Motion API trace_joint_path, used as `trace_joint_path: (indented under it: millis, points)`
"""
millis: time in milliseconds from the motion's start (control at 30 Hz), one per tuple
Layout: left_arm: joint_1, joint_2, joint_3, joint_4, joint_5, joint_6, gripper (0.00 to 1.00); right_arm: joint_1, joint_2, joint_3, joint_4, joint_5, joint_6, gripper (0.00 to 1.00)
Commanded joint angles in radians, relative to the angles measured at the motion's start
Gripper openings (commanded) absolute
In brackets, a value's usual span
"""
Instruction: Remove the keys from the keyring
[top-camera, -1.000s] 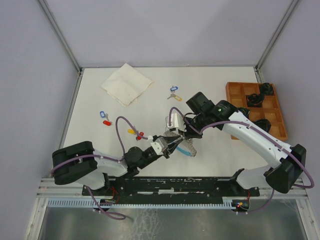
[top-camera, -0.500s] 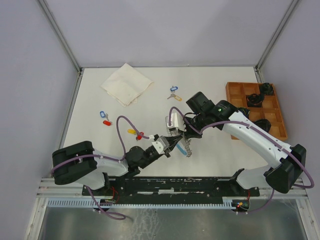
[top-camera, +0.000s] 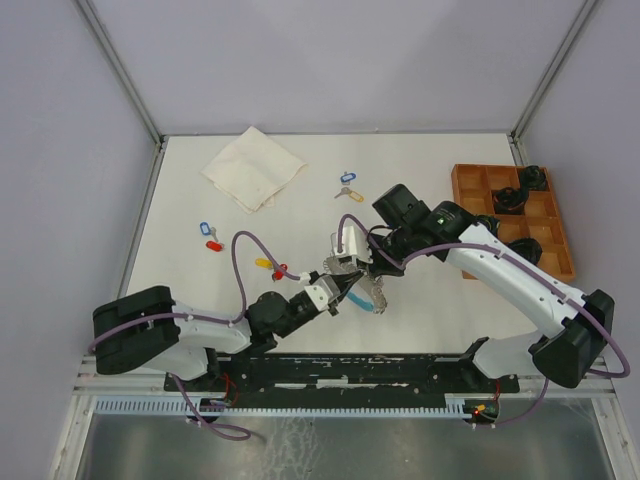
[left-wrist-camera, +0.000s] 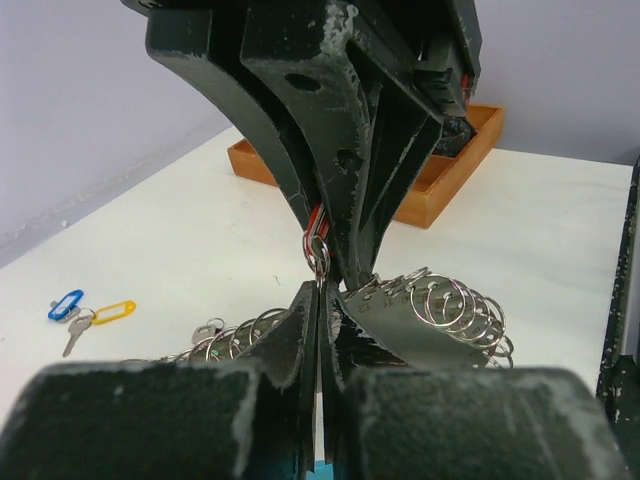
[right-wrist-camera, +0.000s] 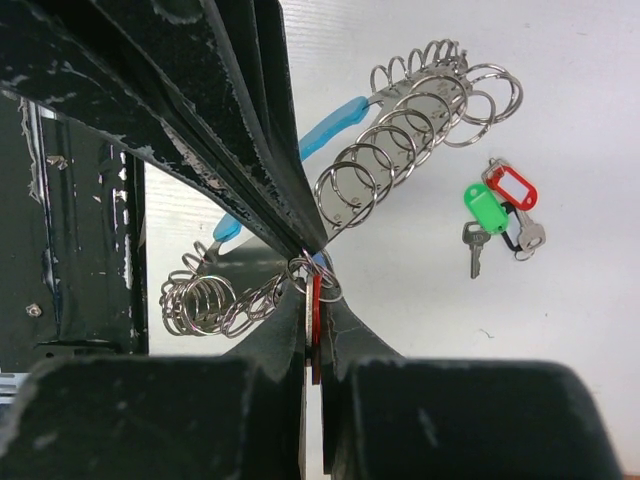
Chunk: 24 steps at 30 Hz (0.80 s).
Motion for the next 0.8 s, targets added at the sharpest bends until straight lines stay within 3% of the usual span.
trace_joint_path:
  millis: [0, 333, 767]
  points:
    - [0.003, -0.044, -0.001, -0.068, -0.008, 0.072, 0.03, 0.004, -0.055, 0.025, 0.026, 0.016, -0.012, 0.01]
    - [0.015, -0.104, -0.039, -0.072, 0.058, 0.044, 0.03, 0.004, -0.073, -0.005, 0.052, 0.101, -0.028, 0.01]
    - [0.048, -0.078, -0.096, 0.074, 0.085, -0.057, 0.03, 0.005, -0.032, 0.021, -0.008, -0.073, -0.051, 0.01]
